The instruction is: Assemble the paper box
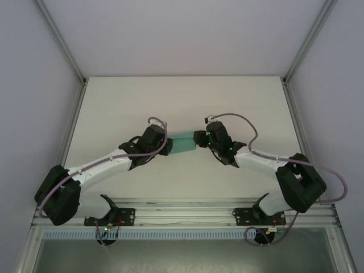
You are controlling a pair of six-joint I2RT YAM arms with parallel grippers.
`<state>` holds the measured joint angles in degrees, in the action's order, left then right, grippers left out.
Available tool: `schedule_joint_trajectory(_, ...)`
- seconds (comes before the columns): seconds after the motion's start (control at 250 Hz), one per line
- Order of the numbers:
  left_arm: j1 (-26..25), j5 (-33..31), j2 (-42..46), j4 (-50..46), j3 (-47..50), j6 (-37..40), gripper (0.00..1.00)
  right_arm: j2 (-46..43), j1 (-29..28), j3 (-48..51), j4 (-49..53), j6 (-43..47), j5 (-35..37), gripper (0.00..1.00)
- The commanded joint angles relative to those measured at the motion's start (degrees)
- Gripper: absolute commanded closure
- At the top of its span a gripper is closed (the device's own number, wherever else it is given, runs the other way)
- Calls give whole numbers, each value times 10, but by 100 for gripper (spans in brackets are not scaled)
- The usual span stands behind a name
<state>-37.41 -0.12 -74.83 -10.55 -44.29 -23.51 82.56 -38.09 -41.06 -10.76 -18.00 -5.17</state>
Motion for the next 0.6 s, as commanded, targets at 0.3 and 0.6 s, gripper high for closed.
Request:
schedule_joint_trajectory(0.3, 99, 74, 58, -92, -34, -66, 10, 48, -2, 9, 125, 2, 6, 63)
schedule_joint_trajectory(0.6, 141, 174, 2, 11, 11, -78, 16, 53, -2, 3, 128, 0, 3, 63)
